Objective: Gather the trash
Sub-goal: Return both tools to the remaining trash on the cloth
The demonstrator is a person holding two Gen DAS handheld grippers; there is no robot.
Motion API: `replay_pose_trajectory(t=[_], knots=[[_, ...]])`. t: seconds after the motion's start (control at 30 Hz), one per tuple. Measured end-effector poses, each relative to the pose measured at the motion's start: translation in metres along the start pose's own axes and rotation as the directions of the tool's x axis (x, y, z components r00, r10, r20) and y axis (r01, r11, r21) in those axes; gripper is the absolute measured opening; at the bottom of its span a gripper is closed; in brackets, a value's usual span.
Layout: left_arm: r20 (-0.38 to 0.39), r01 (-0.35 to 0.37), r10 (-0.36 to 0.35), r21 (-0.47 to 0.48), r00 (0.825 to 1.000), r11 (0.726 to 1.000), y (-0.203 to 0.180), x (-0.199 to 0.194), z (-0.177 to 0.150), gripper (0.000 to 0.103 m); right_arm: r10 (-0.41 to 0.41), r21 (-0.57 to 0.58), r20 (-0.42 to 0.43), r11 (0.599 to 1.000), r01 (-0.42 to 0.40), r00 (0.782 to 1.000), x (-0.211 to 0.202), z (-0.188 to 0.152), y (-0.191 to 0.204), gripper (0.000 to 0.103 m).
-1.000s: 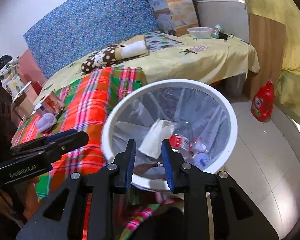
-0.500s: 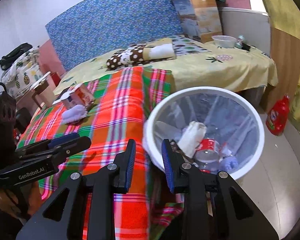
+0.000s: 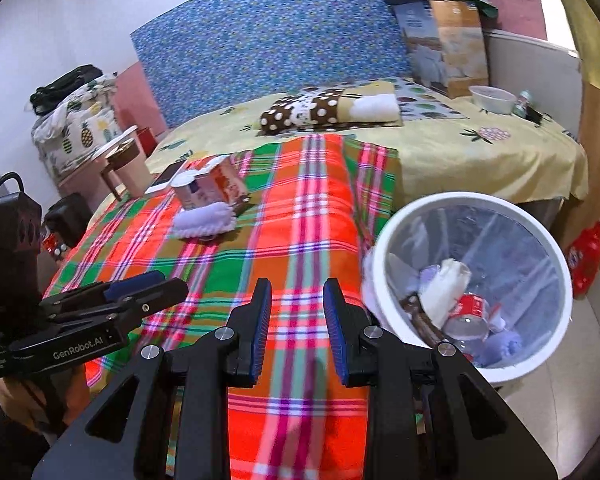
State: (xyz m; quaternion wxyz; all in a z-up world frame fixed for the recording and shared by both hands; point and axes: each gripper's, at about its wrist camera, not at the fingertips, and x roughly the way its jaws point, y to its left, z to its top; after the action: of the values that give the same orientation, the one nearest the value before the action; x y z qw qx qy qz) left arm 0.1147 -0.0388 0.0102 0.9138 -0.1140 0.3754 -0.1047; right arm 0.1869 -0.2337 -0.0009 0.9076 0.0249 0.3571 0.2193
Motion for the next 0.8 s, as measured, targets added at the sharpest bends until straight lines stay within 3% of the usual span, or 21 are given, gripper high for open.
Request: replay_pose_trajectory(t=[0.17,0.3,0.8], knots=[[0.015,-0.031,0.032,-0.027,0.999,0.999,0.018,-0.01,0.002,0.046,0.016,-0.022,-0.001,1.0,-0.016,1.0,0.004,0.003,0.013,0.031],[0.023,-0.055,0.056,-0.046,0.998,0.997,0.032,-0.015,0.004,0.046,0.026,-0.044,0.001,0.999,-0.025,1.0,0.007,0.007,0.022,0.042],[0.035,-0.11,0.114,-0.108,0.993,0.988,0.08,-0.017,0.017,0.046,0.069,-0.163,-0.04,0.984,-0.075,0.997,0.049,0.03,0.056,0.042]])
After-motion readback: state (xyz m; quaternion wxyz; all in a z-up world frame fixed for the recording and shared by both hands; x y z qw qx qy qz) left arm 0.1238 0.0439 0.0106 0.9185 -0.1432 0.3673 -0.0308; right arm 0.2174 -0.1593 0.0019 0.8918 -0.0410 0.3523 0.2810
